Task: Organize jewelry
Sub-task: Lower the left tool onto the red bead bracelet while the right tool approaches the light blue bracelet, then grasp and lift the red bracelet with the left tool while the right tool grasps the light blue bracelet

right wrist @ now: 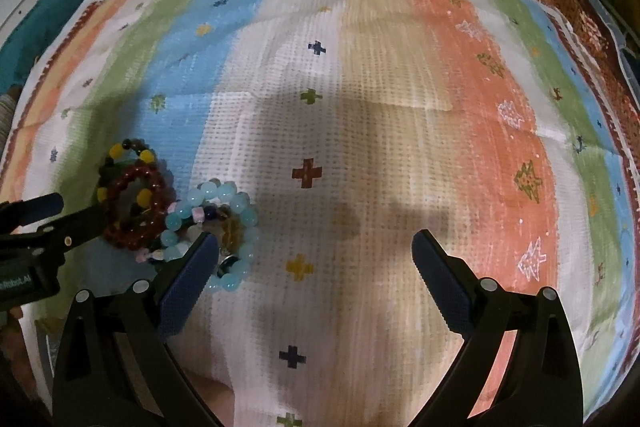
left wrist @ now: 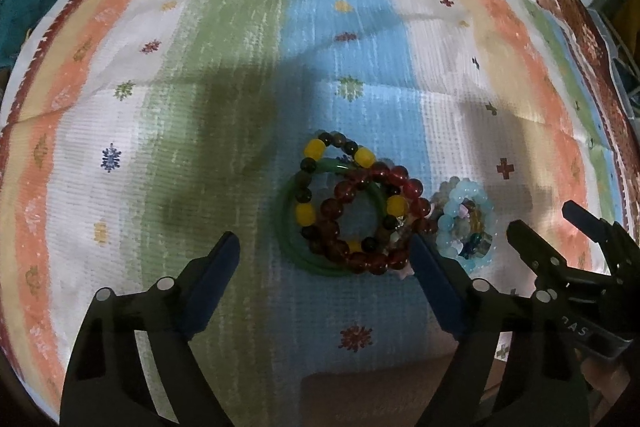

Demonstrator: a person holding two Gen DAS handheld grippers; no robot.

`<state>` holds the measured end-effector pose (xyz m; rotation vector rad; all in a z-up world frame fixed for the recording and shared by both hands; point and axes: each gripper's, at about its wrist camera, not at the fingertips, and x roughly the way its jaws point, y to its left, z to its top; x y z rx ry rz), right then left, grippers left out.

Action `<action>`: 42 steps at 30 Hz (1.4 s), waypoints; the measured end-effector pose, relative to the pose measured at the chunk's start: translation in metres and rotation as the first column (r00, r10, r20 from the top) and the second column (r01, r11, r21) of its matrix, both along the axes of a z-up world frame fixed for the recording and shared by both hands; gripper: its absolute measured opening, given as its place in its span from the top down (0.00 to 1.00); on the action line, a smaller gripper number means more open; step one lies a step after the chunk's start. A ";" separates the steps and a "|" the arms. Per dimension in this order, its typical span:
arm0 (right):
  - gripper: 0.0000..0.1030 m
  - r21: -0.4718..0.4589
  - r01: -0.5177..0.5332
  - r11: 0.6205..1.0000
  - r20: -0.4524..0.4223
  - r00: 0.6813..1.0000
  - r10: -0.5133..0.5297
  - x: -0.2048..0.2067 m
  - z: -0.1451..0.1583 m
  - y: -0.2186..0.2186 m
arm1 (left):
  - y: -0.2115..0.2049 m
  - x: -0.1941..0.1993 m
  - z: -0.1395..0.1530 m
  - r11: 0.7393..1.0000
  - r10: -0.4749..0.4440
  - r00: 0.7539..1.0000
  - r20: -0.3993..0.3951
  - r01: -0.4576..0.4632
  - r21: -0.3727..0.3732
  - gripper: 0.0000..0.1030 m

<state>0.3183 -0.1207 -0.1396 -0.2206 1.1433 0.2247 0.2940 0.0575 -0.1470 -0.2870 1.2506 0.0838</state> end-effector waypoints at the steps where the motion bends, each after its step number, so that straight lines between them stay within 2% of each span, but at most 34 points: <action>1: 0.06 -0.004 0.001 1.000 -0.003 1.000 -0.001 0.001 -0.002 0.001 | 0.000 0.001 -0.002 1.000 -0.001 1.000 -0.004 0.001 -0.003 0.20; 2: 0.11 -0.009 0.000 1.000 -0.007 1.000 0.000 0.002 -0.004 0.002 | 0.000 0.001 -0.003 1.000 -0.001 1.000 -0.007 0.001 -0.004 0.21; 10: 0.12 -0.024 0.013 1.000 -0.017 1.000 -0.014 0.011 -0.013 0.004 | -0.001 0.005 -0.013 1.000 -0.003 0.999 -0.033 0.002 -0.022 0.27; 12: 0.17 -0.029 0.009 1.000 -0.022 1.000 -0.009 0.012 -0.017 0.007 | -0.003 0.006 -0.016 1.000 -0.007 0.999 -0.040 0.006 -0.023 0.32; 14: 0.18 -0.030 0.003 1.000 -0.029 1.000 -0.004 0.014 -0.021 0.009 | -0.004 0.006 -0.018 1.000 -0.015 0.999 -0.045 0.014 -0.021 0.35; 19: 0.20 -0.042 0.001 0.999 -0.028 1.000 -0.003 0.017 -0.026 0.012 | -0.001 0.008 -0.020 1.000 -0.007 0.999 -0.048 0.005 -0.030 0.38; 22: 0.30 -0.060 -0.009 0.998 -0.013 1.000 0.009 0.017 -0.026 0.014 | 0.001 0.009 -0.022 1.000 0.004 0.999 -0.053 -0.005 -0.017 0.46; 23: 0.35 -0.064 -0.011 0.998 -0.010 1.000 0.010 0.017 -0.026 0.013 | 0.002 0.008 -0.023 1.000 0.011 0.998 -0.057 -0.011 -0.007 0.52; 28: 0.54 -0.066 -0.008 0.998 0.000 1.000 0.008 0.017 -0.024 0.011 | 0.013 0.005 -0.023 0.999 0.040 0.997 -0.066 -0.041 -0.009 0.69; 30: 0.72 -0.074 -0.012 0.997 0.009 1.000 0.013 0.017 -0.022 0.011 | 0.018 0.004 -0.021 0.999 0.046 0.997 -0.067 -0.047 -0.016 0.74; 33: 0.84 -0.066 -0.018 0.998 0.010 1.000 0.018 0.017 -0.019 0.011 | 0.021 0.001 -0.017 0.999 0.040 0.997 -0.063 -0.042 -0.022 0.78; 35: 0.88 -0.069 -0.022 0.997 0.013 1.000 0.023 0.016 -0.017 0.011 | 0.021 0.002 -0.014 0.999 0.036 0.998 -0.059 -0.037 -0.021 0.81; 36: 0.88 -0.071 -0.026 0.997 0.018 0.999 0.027 0.015 -0.016 0.011 | 0.021 0.001 -0.012 0.999 0.033 0.998 -0.055 -0.033 -0.014 0.87; 42: 0.88 -0.052 -0.034 0.998 0.014 0.999 0.035 0.011 -0.011 0.010 | 0.016 0.001 0.001 1.000 0.011 1.000 -0.025 -0.012 -0.006 0.87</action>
